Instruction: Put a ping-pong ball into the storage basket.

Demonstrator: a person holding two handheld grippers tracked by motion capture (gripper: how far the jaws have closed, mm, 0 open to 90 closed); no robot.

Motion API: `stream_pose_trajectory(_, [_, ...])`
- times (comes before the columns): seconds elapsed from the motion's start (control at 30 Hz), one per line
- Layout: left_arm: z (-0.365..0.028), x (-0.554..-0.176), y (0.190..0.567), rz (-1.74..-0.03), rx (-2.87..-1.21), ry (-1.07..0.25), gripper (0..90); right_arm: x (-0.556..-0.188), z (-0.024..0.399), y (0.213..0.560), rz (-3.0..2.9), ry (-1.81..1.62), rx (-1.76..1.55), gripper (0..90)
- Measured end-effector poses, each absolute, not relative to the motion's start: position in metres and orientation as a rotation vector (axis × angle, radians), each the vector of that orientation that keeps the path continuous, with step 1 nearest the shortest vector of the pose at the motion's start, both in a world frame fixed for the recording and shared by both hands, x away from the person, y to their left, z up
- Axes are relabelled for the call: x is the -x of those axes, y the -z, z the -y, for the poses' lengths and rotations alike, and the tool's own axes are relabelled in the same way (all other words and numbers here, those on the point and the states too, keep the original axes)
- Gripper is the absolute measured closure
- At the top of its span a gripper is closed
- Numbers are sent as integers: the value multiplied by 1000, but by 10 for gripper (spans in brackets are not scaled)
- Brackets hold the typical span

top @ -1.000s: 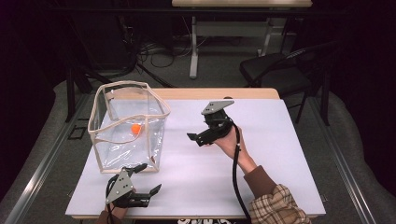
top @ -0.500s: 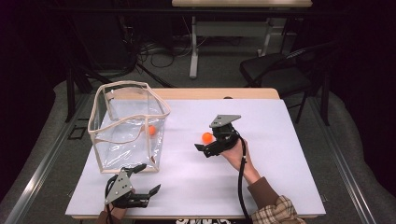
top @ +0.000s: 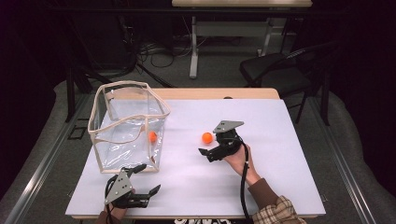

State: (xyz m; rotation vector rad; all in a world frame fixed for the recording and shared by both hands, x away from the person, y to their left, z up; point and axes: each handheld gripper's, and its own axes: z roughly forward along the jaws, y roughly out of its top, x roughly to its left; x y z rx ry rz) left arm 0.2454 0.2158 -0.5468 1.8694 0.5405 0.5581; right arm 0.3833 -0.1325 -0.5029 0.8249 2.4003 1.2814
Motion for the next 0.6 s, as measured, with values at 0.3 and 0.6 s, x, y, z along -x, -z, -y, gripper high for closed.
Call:
stream_pose_trajectory(0.3, [-216,-245,547,-547,-1874,-559,158,-384,136,510,-2395,-1254,-836,0])
stream_pose_trajectory(0.6, [-217,-244,547,-546,-1874,-563,158,-391,136,517,-2394,-1223,-844,0])
